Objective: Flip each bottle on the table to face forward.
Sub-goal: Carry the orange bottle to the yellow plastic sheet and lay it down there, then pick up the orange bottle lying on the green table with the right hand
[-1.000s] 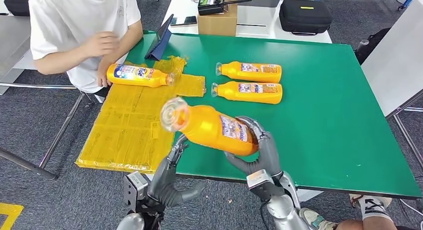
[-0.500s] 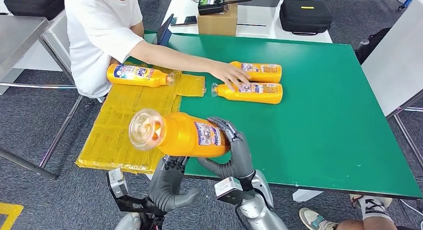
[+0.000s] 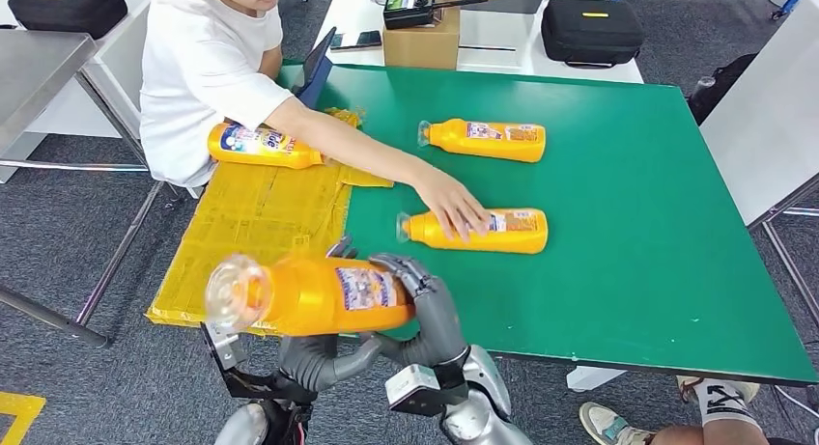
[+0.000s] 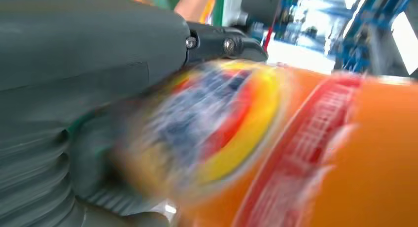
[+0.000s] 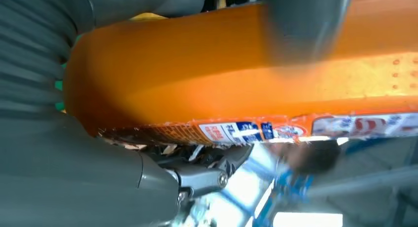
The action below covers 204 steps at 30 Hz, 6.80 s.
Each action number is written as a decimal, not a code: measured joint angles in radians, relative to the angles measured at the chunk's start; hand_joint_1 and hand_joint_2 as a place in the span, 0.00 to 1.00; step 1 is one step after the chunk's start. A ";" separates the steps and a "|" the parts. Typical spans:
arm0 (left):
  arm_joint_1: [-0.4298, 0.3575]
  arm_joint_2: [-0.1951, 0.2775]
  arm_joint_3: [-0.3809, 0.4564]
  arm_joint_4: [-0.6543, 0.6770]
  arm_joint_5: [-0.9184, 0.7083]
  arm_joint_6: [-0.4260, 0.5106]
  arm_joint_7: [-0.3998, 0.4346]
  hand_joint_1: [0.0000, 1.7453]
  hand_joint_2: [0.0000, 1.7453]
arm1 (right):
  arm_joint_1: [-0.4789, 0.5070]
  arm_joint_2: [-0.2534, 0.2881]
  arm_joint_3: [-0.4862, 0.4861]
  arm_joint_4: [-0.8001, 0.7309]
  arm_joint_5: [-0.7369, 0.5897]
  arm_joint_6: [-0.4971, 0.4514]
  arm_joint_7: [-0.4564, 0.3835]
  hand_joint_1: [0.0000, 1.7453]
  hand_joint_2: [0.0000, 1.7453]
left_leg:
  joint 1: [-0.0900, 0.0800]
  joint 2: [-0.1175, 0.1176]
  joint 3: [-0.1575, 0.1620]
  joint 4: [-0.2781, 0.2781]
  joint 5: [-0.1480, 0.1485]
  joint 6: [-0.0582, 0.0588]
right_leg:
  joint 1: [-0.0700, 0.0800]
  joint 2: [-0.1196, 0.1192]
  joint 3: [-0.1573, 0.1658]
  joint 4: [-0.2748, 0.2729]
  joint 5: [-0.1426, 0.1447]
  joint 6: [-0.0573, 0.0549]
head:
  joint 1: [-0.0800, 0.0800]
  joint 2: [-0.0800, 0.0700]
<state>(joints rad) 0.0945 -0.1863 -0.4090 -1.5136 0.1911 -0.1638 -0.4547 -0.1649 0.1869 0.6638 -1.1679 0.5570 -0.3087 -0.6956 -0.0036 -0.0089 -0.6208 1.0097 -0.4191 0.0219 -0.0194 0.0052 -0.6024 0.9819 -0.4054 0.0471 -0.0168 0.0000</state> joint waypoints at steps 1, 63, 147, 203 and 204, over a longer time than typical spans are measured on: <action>-0.005 -0.003 0.001 -0.003 -0.025 0.034 -0.009 0.00 1.00 | 0.005 0.002 0.013 0.003 0.000 0.000 0.004 1.00 1.00 | 0.000 0.000 0.000 0.000 0.000 0.000 | 0.000 0.000 0.000 0.000 0.000 0.000 | 0.000 0.000; -0.059 0.083 0.415 0.034 -0.678 0.376 -0.032 1.00 1.00 | 0.224 -0.093 -0.115 -0.350 -0.081 -0.179 -0.004 0.00 0.00 | 0.001 0.000 0.000 0.000 0.000 0.000 | 0.001 0.000 -0.001 0.000 0.000 0.000 | 0.000 0.000; -0.192 0.044 0.585 -0.094 -0.054 0.155 -0.097 0.00 1.00 | 0.081 -0.219 -0.316 0.034 0.359 -0.058 0.356 0.00 1.00 | 0.005 -0.006 -0.002 0.000 0.005 -0.004 | 0.005 -0.005 0.000 0.000 0.003 -0.004 | 0.000 0.000; -0.208 0.033 0.533 -0.108 -0.053 0.172 -0.093 0.00 1.00 | -0.485 -0.196 -0.076 0.621 0.572 0.305 0.594 0.00 1.00 | 0.005 -0.003 0.003 0.000 0.006 -0.004 | 0.005 -0.004 0.005 0.000 0.004 -0.004 | 0.000 0.000; -0.206 0.033 0.536 -0.108 -0.054 0.170 -0.093 0.00 1.00 | -0.494 -0.195 -0.066 0.631 0.577 0.311 0.602 0.00 1.00 | 0.005 -0.003 0.003 0.000 0.006 -0.004 | 0.005 -0.004 0.005 0.000 0.004 -0.004 | 0.000 0.000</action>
<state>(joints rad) -0.1111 -0.1537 0.1268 -1.6220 0.1370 0.0064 -0.5474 -0.6590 -0.0078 0.5976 -0.5373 1.1338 0.0026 -0.0932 0.0018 -0.0122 -0.6176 1.0098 -0.4134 0.0183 -0.0141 0.0014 -0.5972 0.9819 -0.4017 0.0435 -0.0167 0.0000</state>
